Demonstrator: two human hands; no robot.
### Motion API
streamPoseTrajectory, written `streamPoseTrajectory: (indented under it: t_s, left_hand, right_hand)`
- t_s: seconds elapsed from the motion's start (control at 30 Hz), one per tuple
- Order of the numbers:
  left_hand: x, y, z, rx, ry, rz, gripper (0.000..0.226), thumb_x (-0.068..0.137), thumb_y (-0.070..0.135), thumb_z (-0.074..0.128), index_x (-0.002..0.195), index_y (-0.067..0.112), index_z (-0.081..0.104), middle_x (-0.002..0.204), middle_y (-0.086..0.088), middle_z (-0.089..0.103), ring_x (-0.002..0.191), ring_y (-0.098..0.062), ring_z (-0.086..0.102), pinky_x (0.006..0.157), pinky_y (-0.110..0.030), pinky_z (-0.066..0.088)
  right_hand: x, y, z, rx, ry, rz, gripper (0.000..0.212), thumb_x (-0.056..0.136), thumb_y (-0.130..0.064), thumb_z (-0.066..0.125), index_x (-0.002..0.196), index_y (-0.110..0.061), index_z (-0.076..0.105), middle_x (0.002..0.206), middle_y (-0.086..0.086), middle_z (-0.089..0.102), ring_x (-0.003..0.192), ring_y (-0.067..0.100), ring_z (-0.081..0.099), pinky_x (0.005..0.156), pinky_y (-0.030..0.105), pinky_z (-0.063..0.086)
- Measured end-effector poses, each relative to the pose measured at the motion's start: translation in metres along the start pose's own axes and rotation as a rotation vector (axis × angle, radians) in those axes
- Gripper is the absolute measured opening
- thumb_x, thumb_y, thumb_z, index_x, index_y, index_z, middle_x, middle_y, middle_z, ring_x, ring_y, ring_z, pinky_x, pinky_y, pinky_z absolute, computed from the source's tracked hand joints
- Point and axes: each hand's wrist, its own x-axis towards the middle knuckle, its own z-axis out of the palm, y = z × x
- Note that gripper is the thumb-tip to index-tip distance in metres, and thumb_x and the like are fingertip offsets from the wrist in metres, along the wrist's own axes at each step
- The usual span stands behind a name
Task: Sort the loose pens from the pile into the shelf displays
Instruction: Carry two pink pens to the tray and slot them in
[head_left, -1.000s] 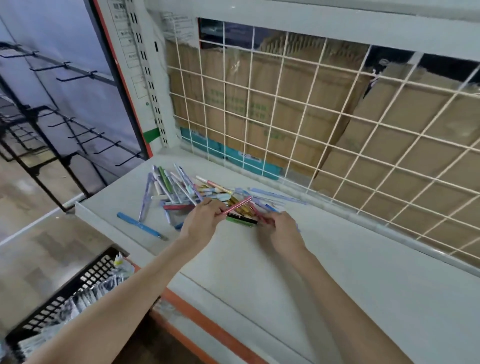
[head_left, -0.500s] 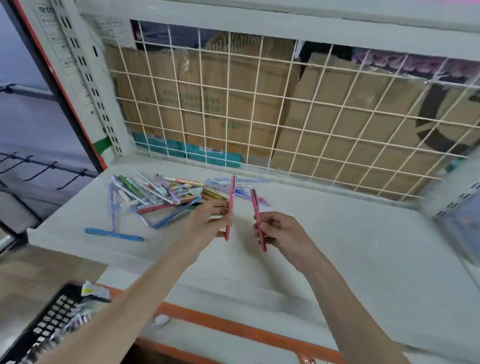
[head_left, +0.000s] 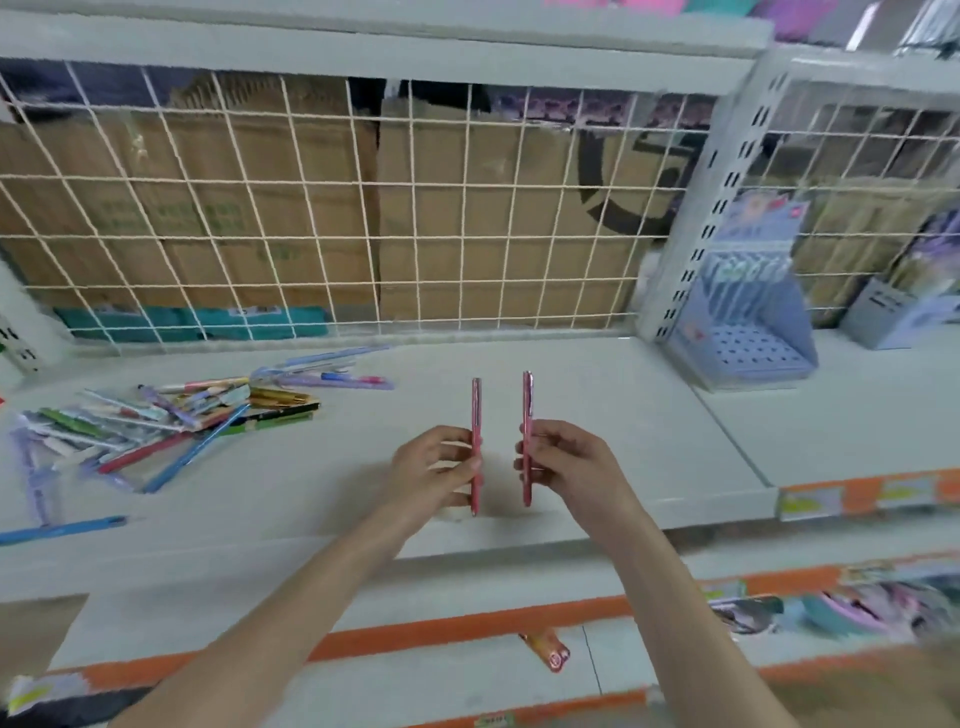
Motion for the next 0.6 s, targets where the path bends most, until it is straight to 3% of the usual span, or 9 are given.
streamPoseTrajectory:
  t_s: [0.2,0.4,0.5,0.6]
  left_hand:
    - [0.022,0.012,0.110,0.065,-0.140,0.044,0.019,0.086,0.007,0.065,0.105,0.008,0.061,0.095,-0.009,0.065,0.080,-0.021,0.069,0.072,-0.034,0.059]
    - [0.025,0.012,0.273,0.040,-0.341,0.076,0.013,0.087,0.002,0.061,0.098,0.008,0.060,0.091,-0.011,0.062,0.072,-0.017,0.067,0.065,-0.032,0.059]
    - [0.026,0.006,0.346,0.055,-0.404,0.093,0.013,0.086,0.002,0.062,0.097,0.009,0.061,0.091,-0.011,0.062,0.068,-0.013,0.067,0.066,-0.037,0.059]
    - [0.027,0.003,0.416,0.056,-0.446,0.094,0.015,0.087,0.000,0.060,0.101,0.004,0.060,0.091,-0.013,0.062,0.066,-0.015,0.066,0.059,-0.031,0.058]
  right_hand:
    - [-0.036,-0.020,-0.104,0.040,0.199,-0.065,0.016,0.088,0.006,0.054,0.092,-0.006,0.065,0.077,0.009,0.066,0.070,0.023,0.065,0.065,0.028,0.052]
    - [-0.085,-0.044,-0.265,0.075,0.488,-0.120,0.015,0.088,0.005,0.055,0.099,-0.001,0.063,0.082,0.011,0.065,0.073,0.023,0.065,0.063,0.026,0.052]
    - [-0.112,-0.052,-0.348,0.100,0.635,-0.133,0.013,0.089,0.004,0.054,0.096,-0.003,0.063,0.079,0.010,0.064,0.073,0.022,0.063,0.064,0.026,0.053]
    - [-0.135,-0.062,-0.419,0.069,0.707,-0.140,0.014,0.090,0.003,0.053,0.091,-0.007,0.063,0.078,0.011,0.063,0.071,0.021,0.064,0.060,0.021,0.054]
